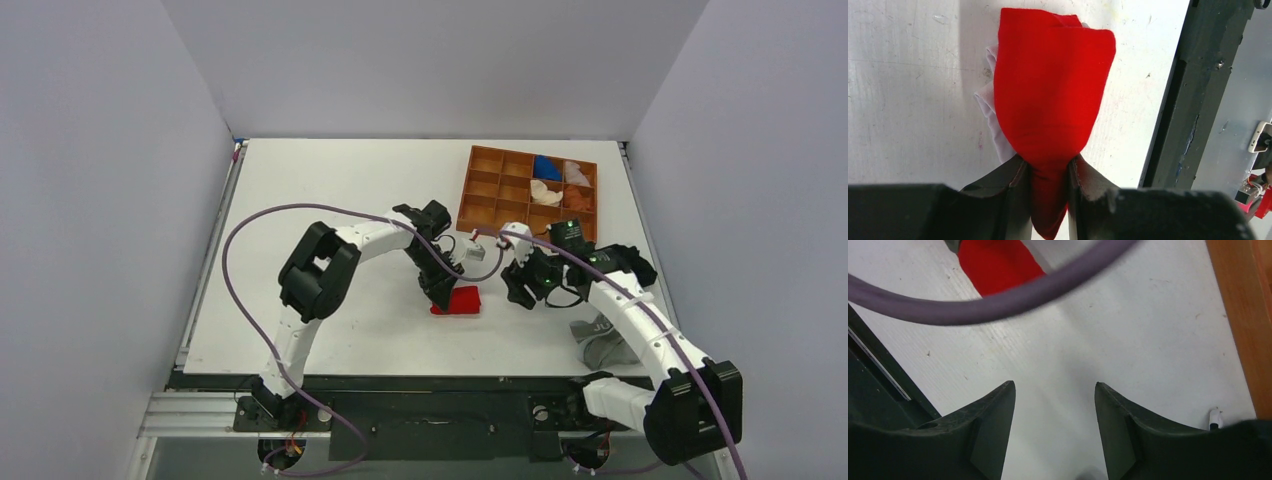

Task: Roll the underwear
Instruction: Pick up the underwear from the center of the board.

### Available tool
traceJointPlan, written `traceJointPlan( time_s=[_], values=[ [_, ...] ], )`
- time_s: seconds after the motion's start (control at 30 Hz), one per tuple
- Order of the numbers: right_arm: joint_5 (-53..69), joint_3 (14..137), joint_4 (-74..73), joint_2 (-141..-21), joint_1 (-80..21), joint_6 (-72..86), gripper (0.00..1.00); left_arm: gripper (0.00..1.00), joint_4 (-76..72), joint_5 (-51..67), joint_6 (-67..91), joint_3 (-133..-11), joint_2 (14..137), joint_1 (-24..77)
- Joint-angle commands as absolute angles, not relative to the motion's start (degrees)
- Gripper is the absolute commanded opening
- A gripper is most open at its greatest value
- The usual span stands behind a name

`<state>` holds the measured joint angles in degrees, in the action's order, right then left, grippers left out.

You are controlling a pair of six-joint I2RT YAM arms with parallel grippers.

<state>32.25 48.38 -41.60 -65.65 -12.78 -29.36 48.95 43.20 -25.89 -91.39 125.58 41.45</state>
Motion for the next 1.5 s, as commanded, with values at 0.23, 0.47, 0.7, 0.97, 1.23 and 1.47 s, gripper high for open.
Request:
traceJointPlan(
  time_s=[0.23, 0.47, 0.7, 0.97, 1.23, 1.47],
  values=[
    [13.99, 44.7, -31.29, -66.06, -34.23, -31.05, 0.57, 0.0, 50.18, 37.4, -27.69, -92.25, 132.47, 42.09],
    [4.67, 44.56, -26.04, -71.4, -45.94, -32.4, 0.58, 0.0, 51.2, 37.42, -28.21, -93.27, 133.22, 42.01],
    [1.31, 45.37, -23.31, -76.83, -50.01, -34.52, 0.62, 0.0, 51.77, 37.45, -28.57, -93.78, 133.53, 42.06],
    [-2.04, 45.9, -23.54, -77.97, -53.23, -34.16, 0.63, 0.0, 52.29, 37.51, -28.63, -94.14, 133.83, 42.12],
    [-6.28, 44.69, -29.44, -69.09, -56.35, -31.82, 0.63, 0.0, 51.61, 37.09, -28.16, -93.73, 133.59, 42.26],
    [-6.52, 41.63, -32.45, -60.94, -56.5, -31.52, 0.63, 0.0, 52.14, 37.11, -28.27, -94.18, 134.09, 42.2]
  ],
)
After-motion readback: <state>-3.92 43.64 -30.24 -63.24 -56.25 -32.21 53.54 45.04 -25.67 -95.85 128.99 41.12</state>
